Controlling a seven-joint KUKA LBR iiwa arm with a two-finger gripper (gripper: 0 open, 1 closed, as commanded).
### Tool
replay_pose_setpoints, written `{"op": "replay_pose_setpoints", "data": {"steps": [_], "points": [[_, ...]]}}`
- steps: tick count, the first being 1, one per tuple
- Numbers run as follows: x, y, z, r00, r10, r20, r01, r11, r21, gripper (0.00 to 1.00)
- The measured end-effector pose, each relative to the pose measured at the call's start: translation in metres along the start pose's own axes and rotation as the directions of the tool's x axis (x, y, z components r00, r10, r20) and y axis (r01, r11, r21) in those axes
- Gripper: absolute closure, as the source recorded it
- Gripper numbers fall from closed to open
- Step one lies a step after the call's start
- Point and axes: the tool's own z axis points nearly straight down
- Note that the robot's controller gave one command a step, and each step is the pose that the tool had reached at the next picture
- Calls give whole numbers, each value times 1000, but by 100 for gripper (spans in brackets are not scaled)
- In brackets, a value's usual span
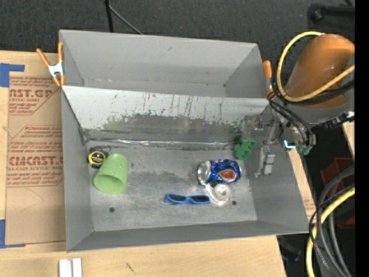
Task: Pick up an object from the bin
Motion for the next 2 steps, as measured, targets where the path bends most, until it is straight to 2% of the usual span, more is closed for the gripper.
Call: {"op": "replay_pose_setpoints", "data": {"steps": [1,2], "points": [[-20,28,146,998,-56,1,56,998,0,0],[-31,62,110,999,-38,11,38,999,-1,0]]}}
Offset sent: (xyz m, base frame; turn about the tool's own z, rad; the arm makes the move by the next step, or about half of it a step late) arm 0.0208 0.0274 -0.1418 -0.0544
